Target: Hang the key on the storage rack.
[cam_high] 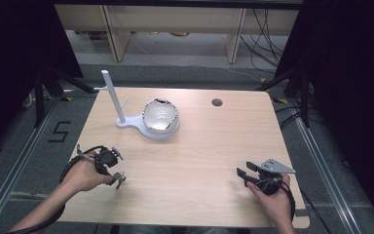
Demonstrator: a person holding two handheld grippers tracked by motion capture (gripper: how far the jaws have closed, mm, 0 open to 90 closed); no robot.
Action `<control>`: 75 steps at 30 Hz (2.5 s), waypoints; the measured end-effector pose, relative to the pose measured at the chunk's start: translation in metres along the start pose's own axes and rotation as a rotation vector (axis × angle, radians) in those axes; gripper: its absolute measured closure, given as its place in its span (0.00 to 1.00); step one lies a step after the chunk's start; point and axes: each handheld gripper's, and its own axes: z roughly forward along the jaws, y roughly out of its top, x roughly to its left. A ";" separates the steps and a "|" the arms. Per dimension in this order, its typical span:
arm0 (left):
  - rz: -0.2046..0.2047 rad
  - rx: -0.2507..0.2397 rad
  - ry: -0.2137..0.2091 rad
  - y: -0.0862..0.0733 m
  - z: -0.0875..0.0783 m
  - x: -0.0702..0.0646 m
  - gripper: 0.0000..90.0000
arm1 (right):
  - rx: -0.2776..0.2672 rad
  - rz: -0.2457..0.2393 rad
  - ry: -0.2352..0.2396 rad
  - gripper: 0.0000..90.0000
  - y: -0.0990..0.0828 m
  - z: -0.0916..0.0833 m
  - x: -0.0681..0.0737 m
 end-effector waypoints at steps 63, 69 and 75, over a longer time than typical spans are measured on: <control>-0.198 -0.241 0.234 0.049 -0.119 0.135 0.90 | -0.038 0.013 -0.013 0.54 0.002 -0.003 -0.002; -0.176 -0.248 0.259 0.055 -0.122 0.143 0.90 | -0.035 0.013 -0.014 0.54 0.002 -0.003 -0.002; -0.152 -0.223 0.288 0.064 -0.129 0.146 0.90 | -0.031 0.011 -0.015 0.54 0.001 -0.003 -0.003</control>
